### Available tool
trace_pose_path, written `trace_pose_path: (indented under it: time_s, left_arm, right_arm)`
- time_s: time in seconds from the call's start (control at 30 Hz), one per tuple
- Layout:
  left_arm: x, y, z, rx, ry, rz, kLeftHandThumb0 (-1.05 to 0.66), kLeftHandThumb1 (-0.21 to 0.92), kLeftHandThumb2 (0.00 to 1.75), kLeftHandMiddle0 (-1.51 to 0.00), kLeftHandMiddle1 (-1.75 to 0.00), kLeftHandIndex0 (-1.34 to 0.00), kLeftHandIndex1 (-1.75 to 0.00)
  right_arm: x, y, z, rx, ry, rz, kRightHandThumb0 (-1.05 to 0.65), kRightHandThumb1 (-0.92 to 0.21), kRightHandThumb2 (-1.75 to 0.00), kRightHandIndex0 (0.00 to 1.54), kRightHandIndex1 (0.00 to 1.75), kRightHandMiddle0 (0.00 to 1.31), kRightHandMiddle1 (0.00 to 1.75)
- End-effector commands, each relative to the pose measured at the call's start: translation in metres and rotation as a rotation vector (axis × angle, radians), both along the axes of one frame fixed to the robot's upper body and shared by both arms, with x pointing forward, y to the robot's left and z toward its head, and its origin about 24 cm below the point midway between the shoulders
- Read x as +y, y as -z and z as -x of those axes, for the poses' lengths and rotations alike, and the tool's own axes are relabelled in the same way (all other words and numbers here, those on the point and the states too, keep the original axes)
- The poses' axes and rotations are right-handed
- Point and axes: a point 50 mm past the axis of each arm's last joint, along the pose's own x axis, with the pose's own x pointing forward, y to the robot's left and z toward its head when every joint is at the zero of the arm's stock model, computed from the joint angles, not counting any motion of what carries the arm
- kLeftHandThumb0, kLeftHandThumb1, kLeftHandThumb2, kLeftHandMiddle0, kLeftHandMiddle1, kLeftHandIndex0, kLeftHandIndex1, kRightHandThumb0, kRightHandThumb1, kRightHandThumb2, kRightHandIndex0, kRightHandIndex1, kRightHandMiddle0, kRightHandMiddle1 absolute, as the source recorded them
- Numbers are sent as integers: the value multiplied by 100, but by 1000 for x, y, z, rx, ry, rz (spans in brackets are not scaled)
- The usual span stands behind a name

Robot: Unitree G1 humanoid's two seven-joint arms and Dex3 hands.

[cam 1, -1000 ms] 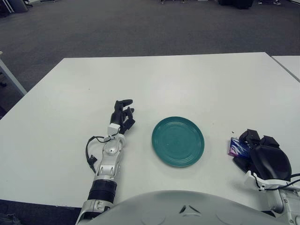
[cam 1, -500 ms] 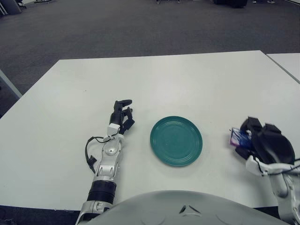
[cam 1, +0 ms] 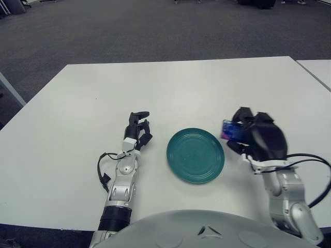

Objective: Put the gum into the plate.

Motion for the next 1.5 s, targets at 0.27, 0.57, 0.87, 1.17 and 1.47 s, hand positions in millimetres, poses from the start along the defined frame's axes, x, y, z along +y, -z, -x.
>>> trace_pose_path:
  time_s: [0.27, 0.57, 0.87, 1.17, 1.47]
  left_arm:
    - [2, 2, -1, -18, 14, -31, -74, 92, 87, -27, -109, -24, -127]
    - [-2, 3, 1, -18, -6, 3, -73, 92, 86, -26, -116, -28, -130]
    - [-3, 5, 4, -38, 24, 2, -77, 92, 89, -23, -122, -26, -130]
    - [-4, 7, 3, -50, 25, -3, -78, 92, 92, -24, -121, -21, -132]
    - [-5, 8, 3, -48, 23, -4, -78, 92, 94, -25, -119, -21, -132]
  right_arm:
    - [18, 1, -10, -29, -80, 18, -32, -60, -93, 61, 150, 37, 175]
    - [41, 8, -14, 21, -159, 16, -2, -43, -110, 63, 146, 38, 175]
    - [53, 18, -8, 40, -220, 27, -1, -42, -110, 65, 145, 37, 175]
    - [62, 25, -6, 17, -283, 107, -1, -44, -107, 66, 141, 37, 175]
    - [66, 26, -3, -3, -325, 142, -1, -44, -108, 65, 144, 36, 175]
